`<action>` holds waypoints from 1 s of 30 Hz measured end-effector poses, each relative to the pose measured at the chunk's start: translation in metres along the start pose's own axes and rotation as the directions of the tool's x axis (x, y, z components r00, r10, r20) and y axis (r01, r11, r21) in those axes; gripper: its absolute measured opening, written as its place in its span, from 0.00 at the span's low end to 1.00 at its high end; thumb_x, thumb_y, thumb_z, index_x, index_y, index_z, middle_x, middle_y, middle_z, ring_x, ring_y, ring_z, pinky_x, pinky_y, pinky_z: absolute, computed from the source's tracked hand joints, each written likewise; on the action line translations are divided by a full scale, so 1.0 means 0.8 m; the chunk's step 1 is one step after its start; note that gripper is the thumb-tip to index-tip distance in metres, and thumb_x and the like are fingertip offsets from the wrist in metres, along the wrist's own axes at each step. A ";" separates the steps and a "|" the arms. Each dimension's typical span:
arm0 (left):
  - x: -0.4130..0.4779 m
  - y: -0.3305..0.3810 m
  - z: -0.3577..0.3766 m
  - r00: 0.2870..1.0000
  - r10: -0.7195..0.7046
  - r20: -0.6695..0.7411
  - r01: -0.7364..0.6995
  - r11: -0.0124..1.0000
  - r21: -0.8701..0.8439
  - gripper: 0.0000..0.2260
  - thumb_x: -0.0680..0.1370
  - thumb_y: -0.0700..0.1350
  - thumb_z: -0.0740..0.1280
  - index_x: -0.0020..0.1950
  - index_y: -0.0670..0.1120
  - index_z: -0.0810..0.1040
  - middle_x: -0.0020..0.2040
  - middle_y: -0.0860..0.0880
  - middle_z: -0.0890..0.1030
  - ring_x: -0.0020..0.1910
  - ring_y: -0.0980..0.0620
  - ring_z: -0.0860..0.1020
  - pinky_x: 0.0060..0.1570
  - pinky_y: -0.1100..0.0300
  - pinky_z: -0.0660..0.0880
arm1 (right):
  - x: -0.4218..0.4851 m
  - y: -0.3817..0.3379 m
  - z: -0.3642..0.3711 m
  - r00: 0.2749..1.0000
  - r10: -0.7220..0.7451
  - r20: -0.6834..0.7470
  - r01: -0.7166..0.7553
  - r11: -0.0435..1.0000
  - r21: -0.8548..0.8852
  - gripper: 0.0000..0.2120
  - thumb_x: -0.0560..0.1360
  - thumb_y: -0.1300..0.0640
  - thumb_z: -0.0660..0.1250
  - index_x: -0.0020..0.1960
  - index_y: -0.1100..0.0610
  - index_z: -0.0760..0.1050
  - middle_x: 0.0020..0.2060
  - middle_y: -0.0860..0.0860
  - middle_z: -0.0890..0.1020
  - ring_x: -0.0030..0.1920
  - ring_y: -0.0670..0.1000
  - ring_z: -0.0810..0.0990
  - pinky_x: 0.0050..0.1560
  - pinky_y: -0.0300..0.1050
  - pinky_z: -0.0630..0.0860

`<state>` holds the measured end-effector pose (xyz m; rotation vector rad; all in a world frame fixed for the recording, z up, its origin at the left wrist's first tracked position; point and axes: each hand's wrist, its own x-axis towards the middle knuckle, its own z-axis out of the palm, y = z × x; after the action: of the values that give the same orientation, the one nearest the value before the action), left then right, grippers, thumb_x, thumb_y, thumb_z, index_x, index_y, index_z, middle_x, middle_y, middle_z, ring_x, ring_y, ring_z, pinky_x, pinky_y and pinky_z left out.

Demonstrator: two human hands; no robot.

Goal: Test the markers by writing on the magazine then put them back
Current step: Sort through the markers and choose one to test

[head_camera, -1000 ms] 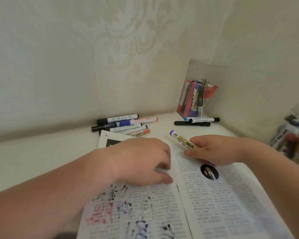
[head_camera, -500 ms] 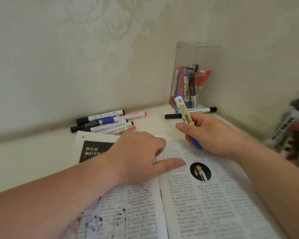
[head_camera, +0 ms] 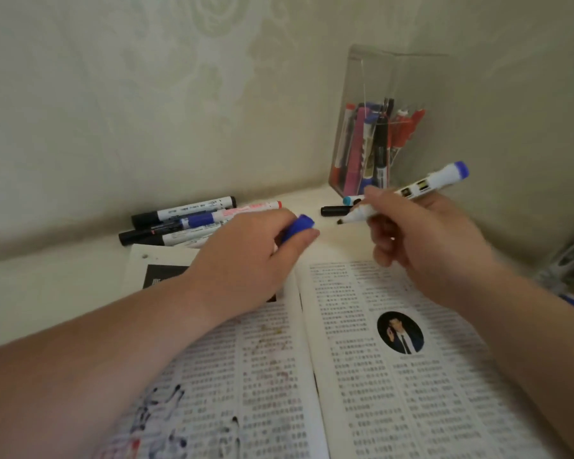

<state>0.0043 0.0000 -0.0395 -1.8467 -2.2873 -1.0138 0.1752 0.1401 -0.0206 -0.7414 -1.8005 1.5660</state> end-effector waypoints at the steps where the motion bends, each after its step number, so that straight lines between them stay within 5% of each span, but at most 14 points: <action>1: 0.001 -0.003 0.000 0.998 -0.067 -0.015 0.066 0.996 -0.061 0.17 0.81 0.61 0.59 0.40 0.51 0.74 0.36 0.54 0.79 0.36 0.57 0.77 0.38 0.55 0.71 | 0.003 0.002 -0.002 0.999 -0.003 -0.037 0.004 0.999 0.033 0.12 0.78 0.52 0.71 0.38 0.56 0.84 0.30 0.54 0.74 0.31 0.53 0.70 0.31 0.48 0.71; 6: 0.003 -0.005 0.003 0.961 -0.273 0.042 0.267 0.880 -0.393 0.16 0.84 0.57 0.58 0.46 0.48 0.75 0.38 0.54 0.85 0.26 0.61 0.73 0.37 0.58 0.68 | -0.002 0.000 0.009 0.997 0.023 0.072 -0.012 0.989 -0.150 0.03 0.75 0.64 0.73 0.44 0.57 0.82 0.36 0.59 0.83 0.34 0.57 0.81 0.40 0.57 0.83; 11: 0.003 -0.002 0.001 0.961 -0.266 0.070 0.273 0.890 -0.365 0.16 0.83 0.58 0.58 0.47 0.48 0.74 0.40 0.57 0.85 0.26 0.62 0.73 0.37 0.57 0.68 | 0.000 0.000 0.018 0.998 -0.002 0.068 0.031 0.902 -0.430 0.05 0.74 0.54 0.74 0.40 0.51 0.83 0.34 0.50 0.84 0.29 0.45 0.77 0.35 0.44 0.72; 16: 0.004 -0.002 0.000 0.963 -0.262 0.061 0.267 0.900 -0.346 0.16 0.83 0.58 0.58 0.44 0.48 0.73 0.39 0.57 0.85 0.25 0.63 0.73 0.35 0.59 0.67 | 0.002 0.003 0.024 0.998 0.018 0.065 0.022 0.828 -0.561 0.09 0.74 0.47 0.74 0.39 0.51 0.84 0.34 0.47 0.85 0.29 0.40 0.77 0.36 0.39 0.73; 19: 0.004 -0.003 0.000 0.963 -0.260 0.064 0.266 0.898 -0.350 0.16 0.83 0.58 0.59 0.44 0.47 0.73 0.39 0.56 0.85 0.25 0.62 0.73 0.35 0.59 0.67 | -0.001 -0.005 0.029 0.989 0.025 0.146 0.062 0.826 -0.560 0.07 0.74 0.52 0.75 0.38 0.51 0.83 0.30 0.45 0.83 0.28 0.39 0.76 0.31 0.30 0.70; 22: 0.003 -0.003 -0.001 0.967 -0.246 0.068 0.254 0.907 -0.335 0.17 0.83 0.58 0.59 0.46 0.46 0.75 0.40 0.56 0.85 0.26 0.63 0.73 0.34 0.59 0.66 | -0.001 -0.006 0.025 0.984 0.064 0.169 0.030 0.865 -0.502 0.07 0.73 0.59 0.74 0.37 0.58 0.82 0.25 0.47 0.80 0.25 0.42 0.74 0.28 0.32 0.69; 26: 0.002 -0.001 -0.002 0.970 -0.226 0.086 0.242 0.915 -0.324 0.16 0.83 0.57 0.59 0.46 0.47 0.77 0.43 0.58 0.85 0.28 0.65 0.74 0.35 0.61 0.66 | 0.002 -0.002 0.014 0.997 0.055 0.051 -0.028 0.902 -0.431 0.06 0.74 0.59 0.72 0.38 0.56 0.80 0.27 0.48 0.79 0.26 0.43 0.74 0.31 0.40 0.69; 30: 0.003 -0.001 -0.002 0.970 -0.223 0.092 0.241 0.910 -0.337 0.16 0.83 0.57 0.59 0.46 0.47 0.78 0.42 0.58 0.85 0.28 0.64 0.74 0.36 0.60 0.66 | 0.001 -0.001 0.017 0.997 0.044 0.070 -0.007 0.885 -0.465 0.07 0.76 0.57 0.72 0.38 0.55 0.80 0.26 0.47 0.79 0.24 0.42 0.74 0.28 0.34 0.69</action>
<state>0.0022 0.0010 -0.0380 -1.7497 -2.5430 -1.5084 0.1641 0.1322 -0.0206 -0.9321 -2.2699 1.1951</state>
